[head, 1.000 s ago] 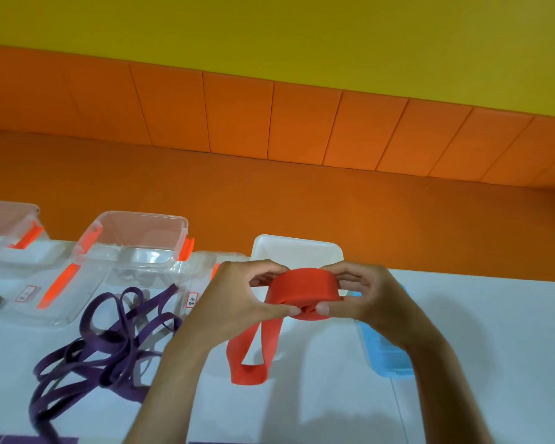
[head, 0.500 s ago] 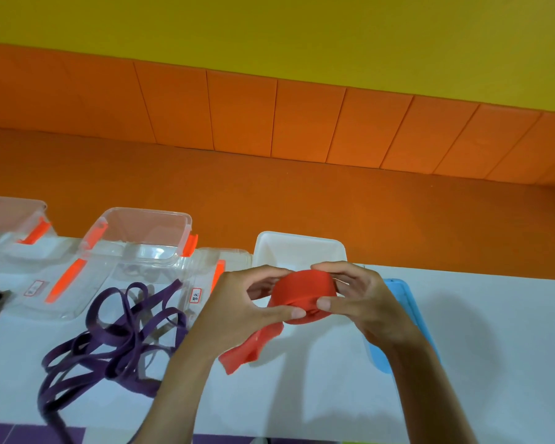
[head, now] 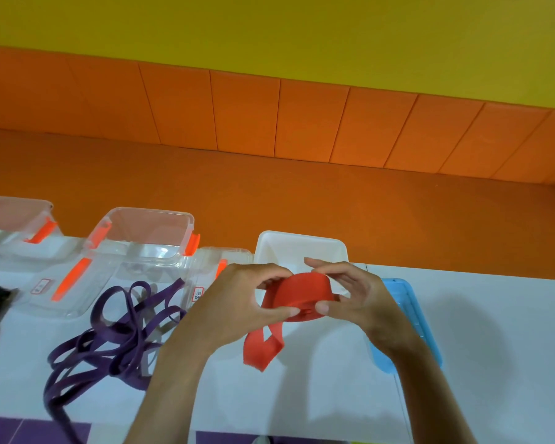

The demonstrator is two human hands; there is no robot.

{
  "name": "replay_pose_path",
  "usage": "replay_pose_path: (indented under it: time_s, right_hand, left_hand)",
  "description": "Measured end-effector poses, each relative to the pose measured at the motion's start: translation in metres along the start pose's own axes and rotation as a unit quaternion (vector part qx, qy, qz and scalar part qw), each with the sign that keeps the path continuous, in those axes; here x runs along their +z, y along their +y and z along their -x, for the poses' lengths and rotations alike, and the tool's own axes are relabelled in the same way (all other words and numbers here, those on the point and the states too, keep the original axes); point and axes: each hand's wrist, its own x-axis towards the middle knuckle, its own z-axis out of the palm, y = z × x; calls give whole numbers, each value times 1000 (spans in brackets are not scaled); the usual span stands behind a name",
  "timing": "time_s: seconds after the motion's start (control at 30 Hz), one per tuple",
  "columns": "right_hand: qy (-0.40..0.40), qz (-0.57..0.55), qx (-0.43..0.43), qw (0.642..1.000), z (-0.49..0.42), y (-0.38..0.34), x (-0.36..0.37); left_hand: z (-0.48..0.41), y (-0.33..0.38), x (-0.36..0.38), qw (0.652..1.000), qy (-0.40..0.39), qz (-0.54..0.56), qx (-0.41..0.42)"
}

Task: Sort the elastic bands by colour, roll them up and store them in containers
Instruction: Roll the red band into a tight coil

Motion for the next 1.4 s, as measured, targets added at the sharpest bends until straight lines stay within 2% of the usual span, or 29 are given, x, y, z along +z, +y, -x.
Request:
replay_pose_path:
  time_s: [0.13, 0.23, 0.33, 0.43, 0.5, 0.6, 0.8, 0.93, 1.03, 1.1, 1.17, 1.27, 1.4]
  right_hand:
    - [-2, 90, -3, 996, -2, -11, -5]
    - [36, 78, -33, 996, 2, -14, -9]
    - [59, 35, -23, 997, 6, -9, -10]
    - [21, 14, 6, 1000, 8, -5, -7]
    - [-17, 44, 12, 999, 7, -7, -6]
    - [-3, 73, 10, 997, 4, -9, -6]
    - [27, -14, 34, 999, 4, 6, -5]
    - [8, -54, 57, 997, 2, 11, 7]
    - [-24, 64, 27, 997, -3, -2, 8]
    - [-18, 142, 16, 990, -7, -13, 5]
    - [-4, 170, -5, 985, -8, -20, 1]
    - [11, 107, -14, 994, -6, -23, -6]
    - [25, 31, 1, 999, -5, -12, -8]
  left_hand:
    - [-4, 0, 5, 1000, 17, -2, 18]
    - [-1, -1, 12, 998, 30, 60, -10]
    - [-2, -1, 10, 995, 11, 87, -38]
    - [-5, 0, 9, 998, -2, 52, -23]
    - [-5, 0, 11, 999, -1, 48, -11]
    - [-3, -1, 15, 997, 8, 77, -21]
    - [0, -9, 15, 990, -29, 111, -81]
    - [-5, -8, 4, 996, -40, 45, -63]
    - [-5, -10, -3, 998, -22, 31, -55]
    - [-3, -8, -3, 998, -13, 31, -49]
    - [-1, -7, 0, 997, 7, 53, -47]
    - [4, -10, 3, 989, 44, 126, -65]
    - [6, -15, -4, 977, 24, 191, -89]
